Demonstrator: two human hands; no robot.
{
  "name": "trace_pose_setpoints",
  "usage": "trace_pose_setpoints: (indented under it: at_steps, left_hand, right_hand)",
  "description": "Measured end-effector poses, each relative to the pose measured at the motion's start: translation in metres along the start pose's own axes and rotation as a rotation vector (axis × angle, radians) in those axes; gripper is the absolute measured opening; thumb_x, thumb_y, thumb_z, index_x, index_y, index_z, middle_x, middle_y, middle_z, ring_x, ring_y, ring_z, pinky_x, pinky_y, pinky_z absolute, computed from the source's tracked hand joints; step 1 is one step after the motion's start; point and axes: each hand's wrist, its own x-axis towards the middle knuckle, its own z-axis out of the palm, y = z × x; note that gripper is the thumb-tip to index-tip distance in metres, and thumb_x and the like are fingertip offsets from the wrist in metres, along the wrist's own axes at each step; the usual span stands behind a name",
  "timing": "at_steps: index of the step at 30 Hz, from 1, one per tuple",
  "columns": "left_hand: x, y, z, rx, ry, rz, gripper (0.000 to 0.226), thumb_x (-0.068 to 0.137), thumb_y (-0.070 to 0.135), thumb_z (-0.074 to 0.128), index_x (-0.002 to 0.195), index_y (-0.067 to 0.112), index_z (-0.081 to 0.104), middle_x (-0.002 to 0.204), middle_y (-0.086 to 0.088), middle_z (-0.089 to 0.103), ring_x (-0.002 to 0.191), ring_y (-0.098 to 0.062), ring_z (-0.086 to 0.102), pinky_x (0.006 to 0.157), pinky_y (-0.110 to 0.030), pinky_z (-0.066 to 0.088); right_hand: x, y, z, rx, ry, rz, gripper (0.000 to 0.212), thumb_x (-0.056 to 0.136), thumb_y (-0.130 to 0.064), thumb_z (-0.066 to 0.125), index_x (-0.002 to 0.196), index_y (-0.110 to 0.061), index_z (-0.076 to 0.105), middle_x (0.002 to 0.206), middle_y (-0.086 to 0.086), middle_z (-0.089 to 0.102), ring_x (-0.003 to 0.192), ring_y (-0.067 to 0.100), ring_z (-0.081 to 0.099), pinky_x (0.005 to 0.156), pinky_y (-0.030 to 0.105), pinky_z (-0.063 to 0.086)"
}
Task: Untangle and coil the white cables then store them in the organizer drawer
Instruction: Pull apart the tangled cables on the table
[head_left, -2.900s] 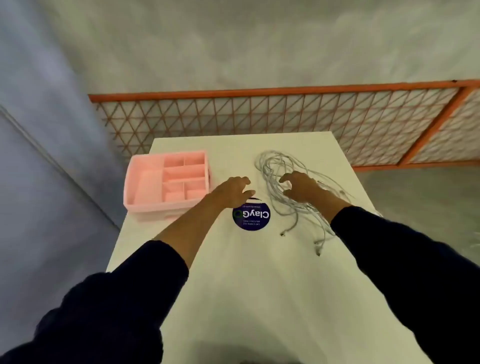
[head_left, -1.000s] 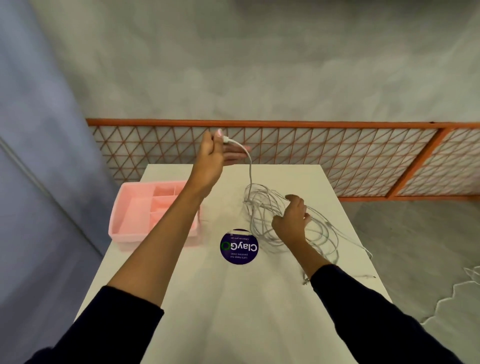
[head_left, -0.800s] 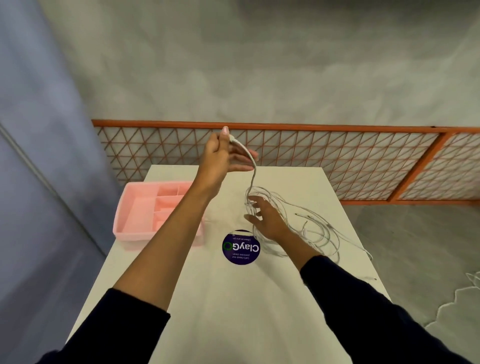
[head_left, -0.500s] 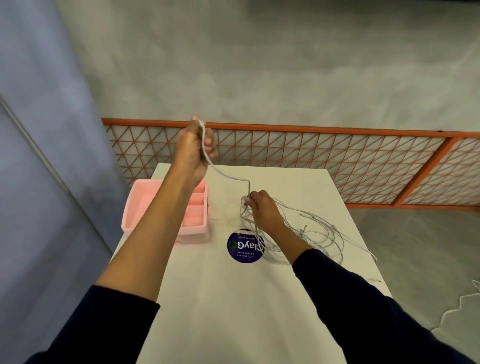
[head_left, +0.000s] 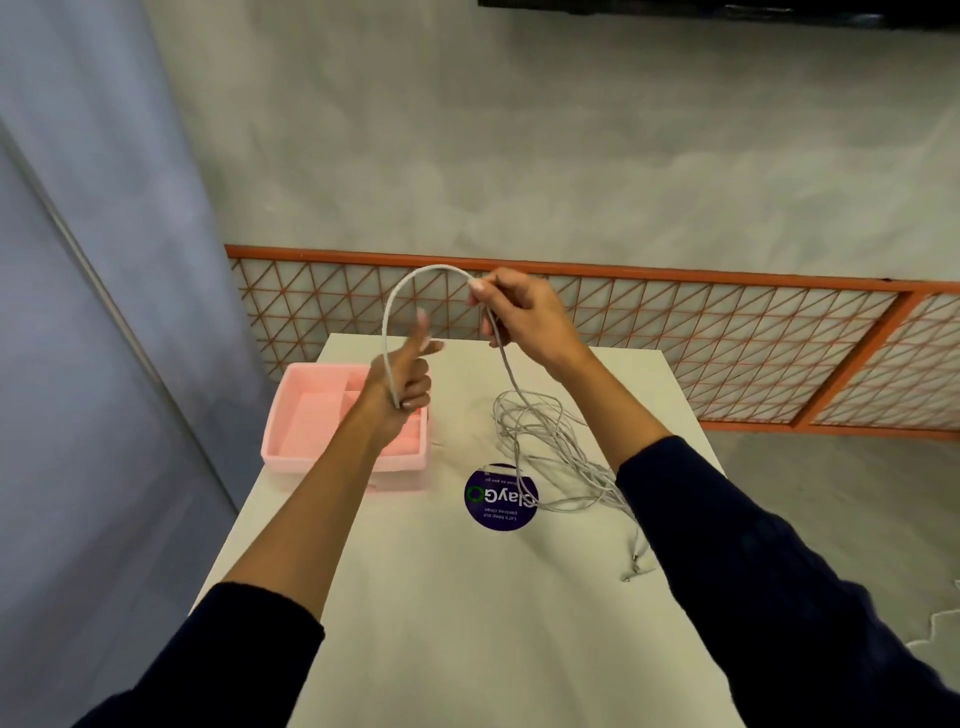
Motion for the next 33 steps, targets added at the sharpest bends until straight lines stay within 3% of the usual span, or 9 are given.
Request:
trace_pose_setpoints:
  at_steps: [4,8,14,19,22,24,26,29,33]
  left_hand:
    - [-0.010,-0.004,0.024,0.126,-0.284,-0.008,0.048,0.079,0.040,0.060,0.114,0.007,0.060,0.049,0.012,0.023,0.037,0.000,0.017,0.034,-0.014,0.014]
    - [-0.016,0.004,0.034,0.289,-0.441,0.023,0.025,0.092,0.022,0.055,0.105,0.004,0.064,0.047,0.014,0.036,0.039,-0.001,0.019,0.040,-0.017,0.013]
    - [-0.020,0.006,0.031,0.296,-0.357,0.140,0.029,0.100,0.024,0.044,0.088,0.006,0.064,0.044,0.012,0.026,0.038,-0.003,0.019,0.039,-0.017,0.016]
    - [-0.017,0.043,0.032,0.139,-0.297,0.277,0.031,0.101,0.027,0.042,0.086,0.008,0.061,0.042,0.013,0.031,0.036,-0.002,0.022,0.035,-0.014,0.021]
    - [-0.015,0.064,0.034,0.065,-0.280,0.363,0.030,0.101,0.026,0.044,0.083,0.011,0.062,0.044,0.011,0.026,0.036,-0.002,0.021,0.033,-0.014,0.022]
    - [-0.017,0.074,0.036,0.017,-0.273,0.406,0.030,0.101,0.025,0.044,0.083,0.011,0.063,0.044,0.011,0.025,0.036,-0.002,0.020,0.033,-0.014,0.021]
    - [-0.018,0.081,0.035,-0.013,-0.245,0.440,0.030,0.101,0.026,0.044,0.084,0.010,0.063,0.044,0.011,0.025,0.036,-0.001,0.020,0.033,-0.014,0.020]
    - [-0.013,0.082,0.025,-0.030,-0.173,0.451,0.029,0.101,0.027,0.045,0.086,0.010,0.063,0.043,0.012,0.025,0.036,-0.001,0.020,0.033,-0.014,0.019]
    - [-0.005,0.072,0.005,0.045,-0.070,0.417,0.029,0.100,0.030,0.049,0.085,0.011,0.064,0.043,0.012,0.025,0.036,-0.001,0.020,0.033,-0.015,0.019]
  right_hand:
    - [0.004,-0.020,0.003,0.049,-0.084,-0.008,0.026,0.096,-0.023,0.055,0.095,0.000,0.067,0.061,0.007,0.063,0.050,0.019,0.056,0.048,0.023,0.047]
    - [0.002,-0.020,-0.003,0.065,-0.076,0.013,0.024,0.096,-0.023,0.056,0.096,-0.001,0.067,0.073,0.010,0.068,0.054,0.019,0.061,0.052,0.024,0.050]
    - [-0.014,0.014,-0.013,0.077,0.022,0.191,0.033,0.103,-0.026,0.035,0.111,-0.005,0.060,0.089,0.004,0.069,0.077,0.013,0.066,0.069,0.023,0.051]
    - [-0.068,0.096,0.002,-0.210,-0.168,0.470,0.044,0.082,0.022,0.032,0.109,0.007,0.062,0.113,0.019,0.066,0.099,0.020,0.061,0.070,0.008,0.047]
    - [-0.098,0.132,0.018,-0.249,-0.142,0.490,0.037,0.087,0.016,0.029,0.101,0.005,0.061,0.106,0.016,0.063,0.099,0.021,0.057,0.072,0.001,0.041]
    - [-0.109,0.146,0.021,-0.316,-0.131,0.487,0.026,0.099,0.000,0.032,0.102,0.000,0.057,0.106,0.014,0.064,0.101,0.025,0.060,0.080,0.015,0.044]
    - [-0.109,0.147,0.019,-0.295,-0.076,0.492,0.024,0.103,-0.009,0.032,0.101,-0.003,0.054,0.102,0.018,0.068,0.089,0.019,0.065,0.083,0.026,0.049]
    - [-0.094,0.129,0.012,-0.177,0.100,0.400,0.020,0.102,-0.009,0.035,0.098,-0.003,0.054,0.083,0.015,0.067,0.060,0.001,0.060,0.066,0.017,0.049]
    - [-0.065,0.104,-0.005,-0.062,0.231,0.239,0.019,0.103,-0.013,0.039,0.098,-0.004,0.055,0.069,0.009,0.066,0.058,0.004,0.063,0.062,0.015,0.052]
